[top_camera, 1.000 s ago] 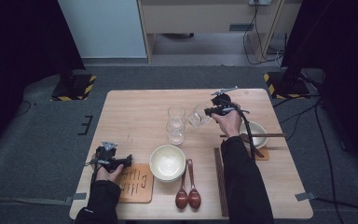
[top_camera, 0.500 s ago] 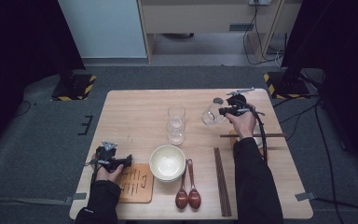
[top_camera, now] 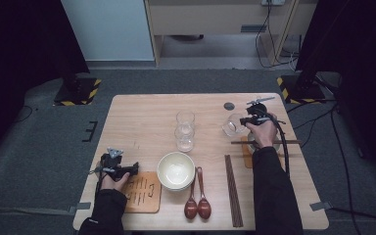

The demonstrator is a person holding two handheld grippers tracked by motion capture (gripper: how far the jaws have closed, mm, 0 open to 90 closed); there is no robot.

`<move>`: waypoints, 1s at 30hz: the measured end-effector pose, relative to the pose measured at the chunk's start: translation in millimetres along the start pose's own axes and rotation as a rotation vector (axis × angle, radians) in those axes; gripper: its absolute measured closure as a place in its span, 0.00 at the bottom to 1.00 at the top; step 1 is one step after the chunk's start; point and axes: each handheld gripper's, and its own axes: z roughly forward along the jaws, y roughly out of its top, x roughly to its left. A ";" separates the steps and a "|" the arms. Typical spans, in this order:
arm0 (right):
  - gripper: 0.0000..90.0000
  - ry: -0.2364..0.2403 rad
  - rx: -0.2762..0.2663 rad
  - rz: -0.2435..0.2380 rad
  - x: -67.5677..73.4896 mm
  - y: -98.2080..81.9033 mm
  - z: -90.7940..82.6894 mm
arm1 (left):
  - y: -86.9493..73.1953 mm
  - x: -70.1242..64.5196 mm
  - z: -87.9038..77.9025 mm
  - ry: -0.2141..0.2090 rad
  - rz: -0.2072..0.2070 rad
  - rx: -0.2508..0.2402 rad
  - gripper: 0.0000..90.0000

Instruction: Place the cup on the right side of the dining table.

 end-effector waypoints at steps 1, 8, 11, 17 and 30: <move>0.94 -0.003 0.009 0.001 -0.3 -0.6 1.1 | 0.0 0.0 0.0 0.000 0.000 0.000 0.00; 0.94 -0.025 0.054 -0.009 0.6 -2.9 8.8 | 0.0 0.0 0.0 0.000 0.000 0.000 0.00; 0.94 -0.037 0.077 -0.014 1.0 -4.3 12.2 | 0.0 0.0 0.0 0.000 0.000 0.000 0.00; 0.94 -0.056 0.082 -0.004 2.1 -3.7 14.8 | 0.0 0.0 0.0 0.001 0.000 0.000 0.00; 0.93 -0.090 0.039 0.021 4.8 -0.5 20.6 | 0.0 0.0 0.0 0.001 0.001 0.000 0.00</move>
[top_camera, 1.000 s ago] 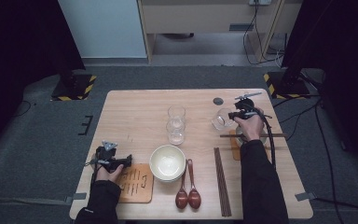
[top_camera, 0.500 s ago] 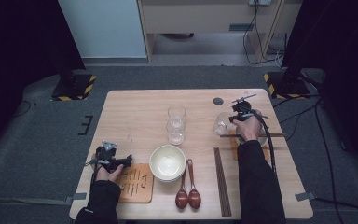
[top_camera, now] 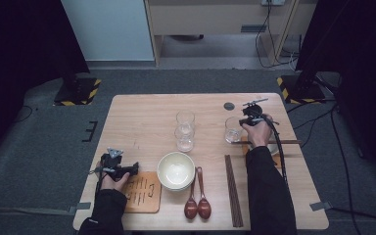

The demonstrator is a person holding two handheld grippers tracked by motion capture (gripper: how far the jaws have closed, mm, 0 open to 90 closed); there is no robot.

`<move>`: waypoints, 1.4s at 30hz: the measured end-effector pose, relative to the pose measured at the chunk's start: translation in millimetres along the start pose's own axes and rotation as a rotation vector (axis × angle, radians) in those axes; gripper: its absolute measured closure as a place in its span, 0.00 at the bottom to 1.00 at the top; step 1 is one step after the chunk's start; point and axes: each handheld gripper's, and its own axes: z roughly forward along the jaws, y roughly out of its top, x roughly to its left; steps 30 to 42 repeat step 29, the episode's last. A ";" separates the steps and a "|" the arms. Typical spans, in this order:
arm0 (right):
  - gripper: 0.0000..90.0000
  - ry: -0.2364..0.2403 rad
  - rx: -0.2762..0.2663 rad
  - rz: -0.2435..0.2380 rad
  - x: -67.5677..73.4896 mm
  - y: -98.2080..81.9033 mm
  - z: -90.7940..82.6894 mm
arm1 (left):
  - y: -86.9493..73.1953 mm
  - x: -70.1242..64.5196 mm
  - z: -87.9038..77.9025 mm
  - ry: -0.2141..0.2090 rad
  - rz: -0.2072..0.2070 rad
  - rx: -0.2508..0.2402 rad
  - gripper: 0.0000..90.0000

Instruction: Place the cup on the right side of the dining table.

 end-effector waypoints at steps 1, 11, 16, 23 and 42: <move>0.93 -0.004 -0.003 -0.003 0.3 0.0 0.1 | 0.0 0.0 0.0 0.000 0.000 0.000 0.00; 0.85 -0.007 -0.060 0.014 -0.9 2.3 -8.7 | 0.0 0.0 0.0 0.000 0.000 0.000 0.00; 0.71 0.021 -0.113 -0.009 -3.4 2.5 -30.8 | 0.0 0.0 0.0 0.000 0.000 0.000 0.00; 0.47 0.086 -0.234 -0.015 -1.3 -4.0 -76.0 | 0.0 0.0 0.0 0.000 0.000 0.000 0.00; 0.33 0.127 -0.322 0.007 -5.3 -33.7 -109.9 | 0.0 0.0 0.0 0.000 0.000 0.000 0.00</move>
